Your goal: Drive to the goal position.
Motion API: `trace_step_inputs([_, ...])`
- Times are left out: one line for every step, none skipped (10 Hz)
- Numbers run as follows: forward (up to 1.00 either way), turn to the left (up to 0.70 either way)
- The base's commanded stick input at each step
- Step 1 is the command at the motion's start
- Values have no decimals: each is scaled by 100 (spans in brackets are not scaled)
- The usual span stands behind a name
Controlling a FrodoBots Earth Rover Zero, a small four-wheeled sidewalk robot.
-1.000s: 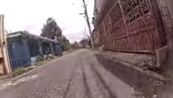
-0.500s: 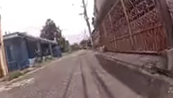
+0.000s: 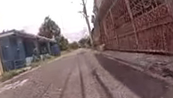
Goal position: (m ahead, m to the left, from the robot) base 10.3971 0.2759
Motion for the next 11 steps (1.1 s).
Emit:
trace_step_inputs([70,0])
trace_step_inputs([70,0])
trace_step_inputs([70,0])
trace_step_inputs([70,0])
trace_step_inputs([70,0])
trace_step_inputs([70,0])
trace_step_inputs([70,0])
trace_step_inputs([70,0])
trace_step_inputs([70,0])
trace_step_inputs([70,0])
trace_step_inputs([70,0])
